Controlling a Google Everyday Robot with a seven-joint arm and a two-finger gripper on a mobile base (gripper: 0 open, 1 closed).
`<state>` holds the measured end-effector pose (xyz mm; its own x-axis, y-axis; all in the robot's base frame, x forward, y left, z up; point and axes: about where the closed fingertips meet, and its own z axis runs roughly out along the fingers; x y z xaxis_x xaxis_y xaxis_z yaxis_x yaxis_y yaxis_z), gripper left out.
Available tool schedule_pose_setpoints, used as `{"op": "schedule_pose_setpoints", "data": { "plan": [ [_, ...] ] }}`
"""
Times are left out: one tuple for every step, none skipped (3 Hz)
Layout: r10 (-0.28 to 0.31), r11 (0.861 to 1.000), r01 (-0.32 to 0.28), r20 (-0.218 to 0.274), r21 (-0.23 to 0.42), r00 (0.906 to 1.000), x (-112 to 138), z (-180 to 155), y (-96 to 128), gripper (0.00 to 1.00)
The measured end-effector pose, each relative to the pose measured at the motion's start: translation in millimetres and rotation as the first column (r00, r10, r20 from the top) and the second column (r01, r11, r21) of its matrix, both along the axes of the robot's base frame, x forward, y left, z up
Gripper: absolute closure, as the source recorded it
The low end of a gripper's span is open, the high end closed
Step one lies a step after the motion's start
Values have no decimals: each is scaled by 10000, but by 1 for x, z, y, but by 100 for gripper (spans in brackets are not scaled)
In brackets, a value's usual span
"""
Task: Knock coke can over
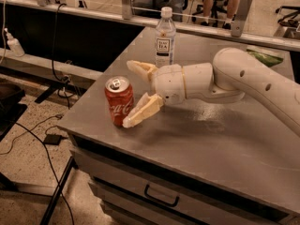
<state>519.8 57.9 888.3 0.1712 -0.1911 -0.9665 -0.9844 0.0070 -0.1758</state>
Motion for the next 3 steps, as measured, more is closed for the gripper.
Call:
{"op": "schedule_pose_setpoints", "data": {
  "plan": [
    [-33,9999,33,35,121,10000,3,-11,-2,0],
    [5,9999,-6,40,126,10000,2,-11,0,13],
    [50,9999,-51,44,127,10000,1,-11,2,37]
  ]
}}
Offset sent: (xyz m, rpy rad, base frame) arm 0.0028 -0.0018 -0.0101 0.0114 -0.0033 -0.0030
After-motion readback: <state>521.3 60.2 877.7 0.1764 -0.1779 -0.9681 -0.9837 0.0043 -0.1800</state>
